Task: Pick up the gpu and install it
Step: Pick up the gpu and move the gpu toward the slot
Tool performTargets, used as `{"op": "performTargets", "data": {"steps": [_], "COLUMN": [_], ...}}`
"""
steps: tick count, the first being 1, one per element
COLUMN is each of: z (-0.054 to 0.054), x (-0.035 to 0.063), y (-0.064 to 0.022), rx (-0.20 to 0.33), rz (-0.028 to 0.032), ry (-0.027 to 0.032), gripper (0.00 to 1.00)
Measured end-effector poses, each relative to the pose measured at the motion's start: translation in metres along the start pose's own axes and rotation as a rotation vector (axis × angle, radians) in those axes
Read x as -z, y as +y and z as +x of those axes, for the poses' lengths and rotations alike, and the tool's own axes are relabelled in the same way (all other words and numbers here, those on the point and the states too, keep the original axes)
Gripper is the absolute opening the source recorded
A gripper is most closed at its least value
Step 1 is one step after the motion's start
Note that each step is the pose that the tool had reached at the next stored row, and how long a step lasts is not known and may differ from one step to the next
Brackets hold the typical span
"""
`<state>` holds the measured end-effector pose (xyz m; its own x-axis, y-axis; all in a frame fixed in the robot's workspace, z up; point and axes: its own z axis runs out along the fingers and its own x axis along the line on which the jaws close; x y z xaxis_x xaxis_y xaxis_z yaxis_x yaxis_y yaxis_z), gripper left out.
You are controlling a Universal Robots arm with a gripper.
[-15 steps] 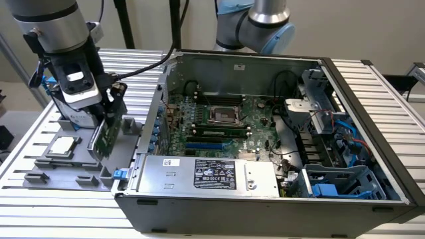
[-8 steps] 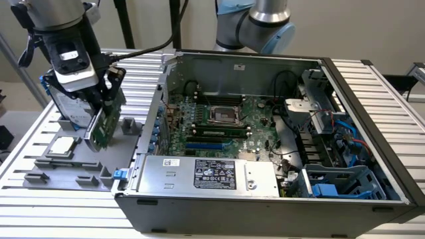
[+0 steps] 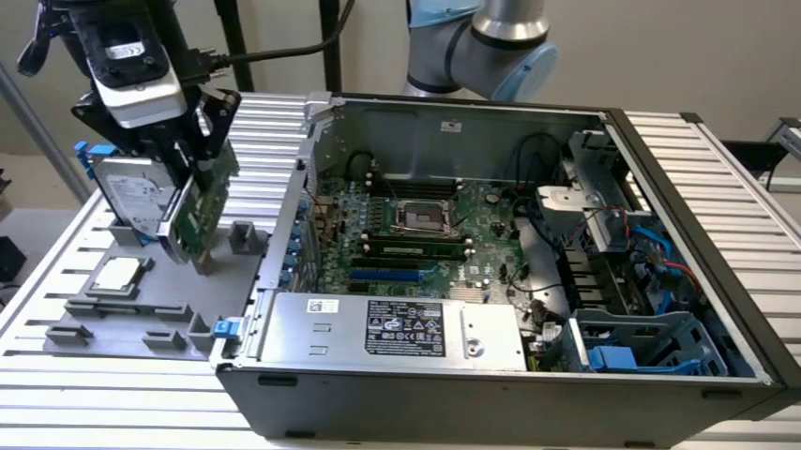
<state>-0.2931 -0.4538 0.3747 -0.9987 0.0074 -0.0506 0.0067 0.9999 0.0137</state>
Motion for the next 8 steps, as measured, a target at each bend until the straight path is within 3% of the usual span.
{"op": "performTargets", "data": {"steps": [8], "z": [-0.023], "x": [0.0353], "y": [0.0006], "rx": [0.011], "rz": [-0.0065], "ry": [0.0029], "gripper": [0.27]}}
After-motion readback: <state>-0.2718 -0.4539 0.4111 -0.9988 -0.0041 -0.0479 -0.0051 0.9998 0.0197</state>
